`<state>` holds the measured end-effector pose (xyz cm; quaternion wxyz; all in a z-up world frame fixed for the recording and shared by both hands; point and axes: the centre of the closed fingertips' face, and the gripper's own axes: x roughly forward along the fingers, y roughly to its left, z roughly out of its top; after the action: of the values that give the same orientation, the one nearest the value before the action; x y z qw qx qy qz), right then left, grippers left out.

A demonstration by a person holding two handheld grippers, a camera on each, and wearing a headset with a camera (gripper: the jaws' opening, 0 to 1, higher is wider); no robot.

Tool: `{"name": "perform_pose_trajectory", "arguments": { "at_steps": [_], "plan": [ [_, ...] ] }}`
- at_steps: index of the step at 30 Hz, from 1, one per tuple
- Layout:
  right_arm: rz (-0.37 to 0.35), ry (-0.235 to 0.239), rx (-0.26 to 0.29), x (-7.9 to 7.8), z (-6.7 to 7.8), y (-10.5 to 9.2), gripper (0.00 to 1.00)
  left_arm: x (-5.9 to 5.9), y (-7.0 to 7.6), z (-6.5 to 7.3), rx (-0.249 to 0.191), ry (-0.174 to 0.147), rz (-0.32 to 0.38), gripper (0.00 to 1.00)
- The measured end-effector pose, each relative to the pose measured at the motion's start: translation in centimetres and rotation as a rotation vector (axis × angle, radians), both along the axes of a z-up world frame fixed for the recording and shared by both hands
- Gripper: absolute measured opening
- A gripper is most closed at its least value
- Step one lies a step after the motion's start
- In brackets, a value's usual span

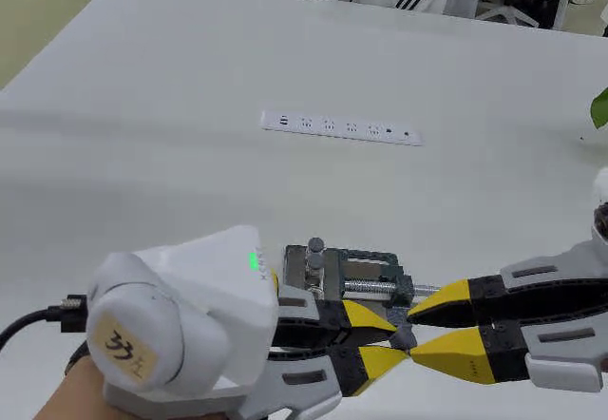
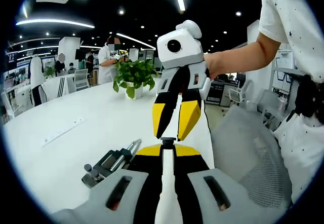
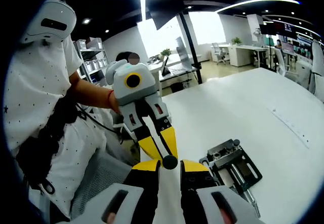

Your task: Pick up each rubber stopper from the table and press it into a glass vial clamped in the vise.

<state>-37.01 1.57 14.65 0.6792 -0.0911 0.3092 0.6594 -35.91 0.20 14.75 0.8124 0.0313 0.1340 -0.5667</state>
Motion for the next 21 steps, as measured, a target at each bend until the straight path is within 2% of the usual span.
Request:
{"name": "perform_pose_trajectory", "arguments": {
  "at_steps": [3, 16, 21],
  "plan": [
    [0.012, 0.003, 0.005, 0.02, 0.15, -0.10, 0.07, -0.13, 0.09, 0.03, -0.003, 0.000, -0.003, 0.03],
    [0.045, 0.002, -0.008, -0.48, 0.31, 0.42, 0.06, -0.55, 0.56, 0.05, -0.017, 0.002, -0.018, 0.03],
    [0.071, 0.001, -0.027, -0.83, 0.25, 0.61, 0.06, -0.90, 0.46, 0.01, 0.008, -0.015, -0.043, 0.03]
  ]
}}
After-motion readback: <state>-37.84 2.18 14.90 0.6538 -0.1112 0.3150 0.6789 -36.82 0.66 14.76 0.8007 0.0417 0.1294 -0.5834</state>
